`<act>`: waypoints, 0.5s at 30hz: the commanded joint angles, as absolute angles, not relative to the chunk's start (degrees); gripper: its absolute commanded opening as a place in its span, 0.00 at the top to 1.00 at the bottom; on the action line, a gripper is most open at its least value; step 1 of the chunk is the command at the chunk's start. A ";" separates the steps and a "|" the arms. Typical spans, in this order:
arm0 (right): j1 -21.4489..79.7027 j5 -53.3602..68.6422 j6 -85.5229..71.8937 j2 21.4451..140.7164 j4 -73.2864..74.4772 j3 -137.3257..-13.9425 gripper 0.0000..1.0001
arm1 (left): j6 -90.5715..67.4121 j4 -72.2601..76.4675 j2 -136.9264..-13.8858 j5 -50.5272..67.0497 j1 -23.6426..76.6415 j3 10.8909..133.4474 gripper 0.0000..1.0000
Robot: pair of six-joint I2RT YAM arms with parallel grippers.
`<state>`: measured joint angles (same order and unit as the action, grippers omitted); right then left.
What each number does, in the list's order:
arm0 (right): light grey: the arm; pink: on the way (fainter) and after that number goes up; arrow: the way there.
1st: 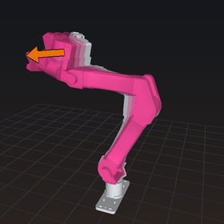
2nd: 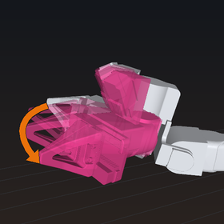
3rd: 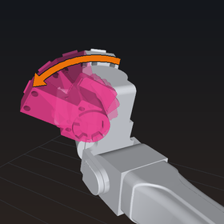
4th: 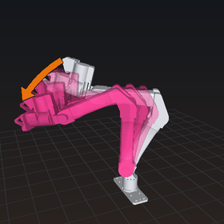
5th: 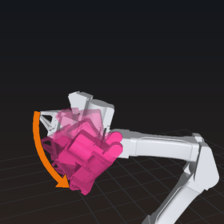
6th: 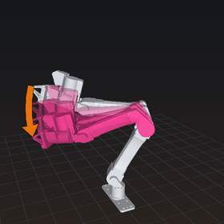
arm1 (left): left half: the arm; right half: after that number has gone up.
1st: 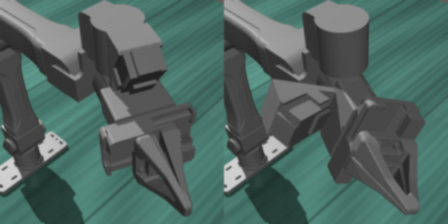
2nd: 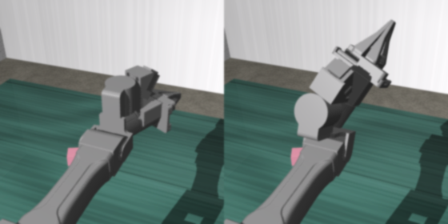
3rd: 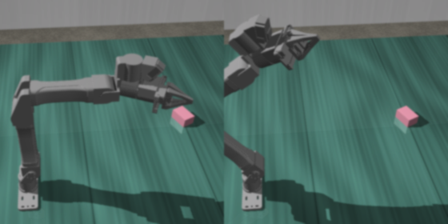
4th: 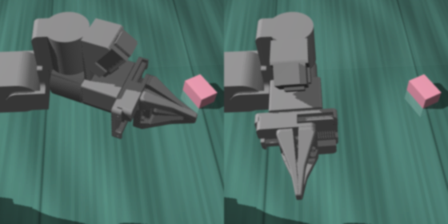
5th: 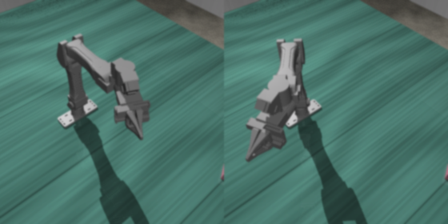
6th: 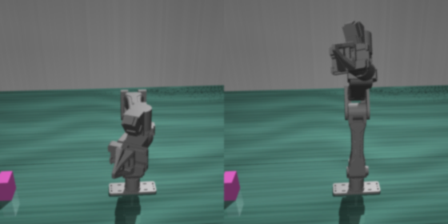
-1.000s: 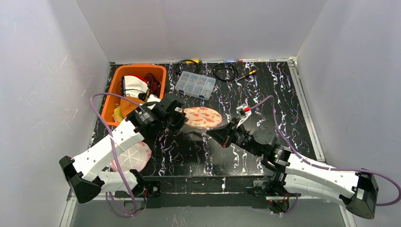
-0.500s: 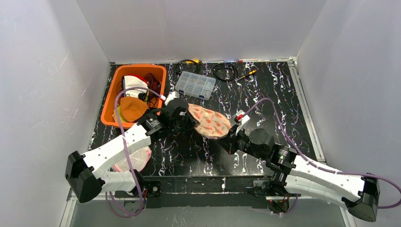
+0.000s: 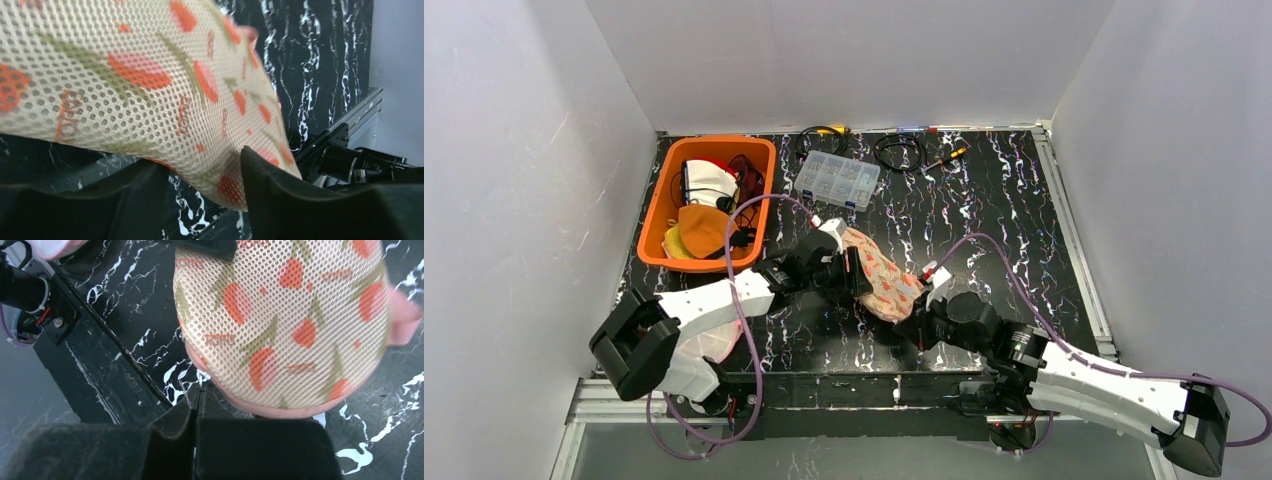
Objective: Unzip the laundry bag and remove the bra
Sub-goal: Unzip the laundry bag at the center of the board.
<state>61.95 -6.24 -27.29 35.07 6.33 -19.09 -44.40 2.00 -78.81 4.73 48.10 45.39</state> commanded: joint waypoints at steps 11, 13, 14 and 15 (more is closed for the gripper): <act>61.91 -5.63 -36.44 40.10 -9.51 -13.84 0.99 | -65.40 -0.37 -66.18 6.87 48.15 30.45 0.02; 62.01 -4.73 -37.10 41.91 -12.35 -13.37 0.99 | -69.83 2.77 -63.64 7.12 49.16 26.46 0.02; 62.06 -4.40 -37.29 42.87 -13.53 -13.36 0.99 | -71.69 3.04 -62.72 6.64 49.91 25.27 0.02; 62.14 -4.02 -37.39 43.93 -14.64 -13.36 0.99 | -73.19 3.14 -62.07 5.47 50.93 24.63 0.02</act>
<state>61.95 -5.52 -35.20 41.17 -4.82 -13.96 -63.02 2.83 -65.56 6.11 48.45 28.95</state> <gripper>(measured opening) 0.030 0.981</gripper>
